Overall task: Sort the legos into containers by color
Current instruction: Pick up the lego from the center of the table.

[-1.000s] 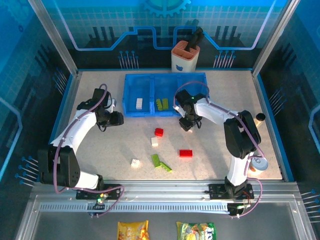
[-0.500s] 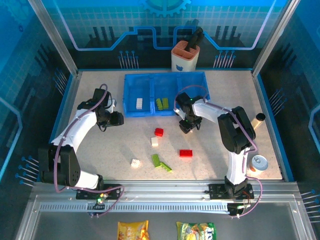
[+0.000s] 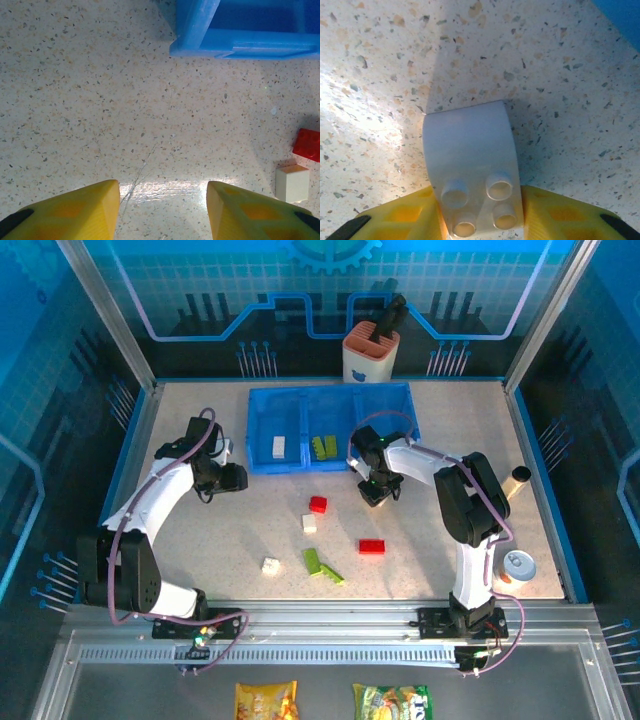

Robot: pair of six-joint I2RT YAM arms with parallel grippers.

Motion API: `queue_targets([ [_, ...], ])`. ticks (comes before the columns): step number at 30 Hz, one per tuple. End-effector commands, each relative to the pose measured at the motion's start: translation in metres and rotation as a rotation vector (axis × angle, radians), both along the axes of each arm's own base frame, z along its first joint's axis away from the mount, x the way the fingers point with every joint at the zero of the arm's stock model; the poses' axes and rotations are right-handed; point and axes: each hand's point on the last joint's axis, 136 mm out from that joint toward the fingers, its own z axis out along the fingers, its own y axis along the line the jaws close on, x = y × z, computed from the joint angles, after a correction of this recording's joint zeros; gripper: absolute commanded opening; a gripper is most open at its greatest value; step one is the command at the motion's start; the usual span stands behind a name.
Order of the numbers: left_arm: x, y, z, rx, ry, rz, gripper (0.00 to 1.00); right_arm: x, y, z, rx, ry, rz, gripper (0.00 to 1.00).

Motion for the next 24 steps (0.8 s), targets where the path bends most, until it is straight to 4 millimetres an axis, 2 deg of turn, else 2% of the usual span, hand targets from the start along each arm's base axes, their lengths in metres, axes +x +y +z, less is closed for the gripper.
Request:
queue_targets([
  [1, -0.004, -0.001, -0.003, -0.017, 0.024, -0.008, 0.5, -0.005, 0.001, 0.002, 0.007, 0.02, -0.007, 0.39],
  [8, -0.004, 0.0, -0.003, -0.016, 0.024, -0.008, 0.5, -0.009, 0.006, 0.007, 0.004, 0.019, -0.006, 0.37],
  [13, -0.004, 0.0, -0.002, -0.013, 0.017, -0.007, 0.5, -0.016, 0.016, 0.016, -0.003, 0.002, 0.025, 0.36],
  [20, -0.004, 0.001, 0.0, -0.008, 0.009, -0.007, 0.5, -0.027, 0.052, 0.033, -0.012, -0.028, 0.11, 0.36],
  [24, -0.004, 0.001, 0.0, -0.007, 0.008, -0.006, 0.5, -0.031, 0.082, 0.043, 0.007, -0.044, 0.156, 0.36],
])
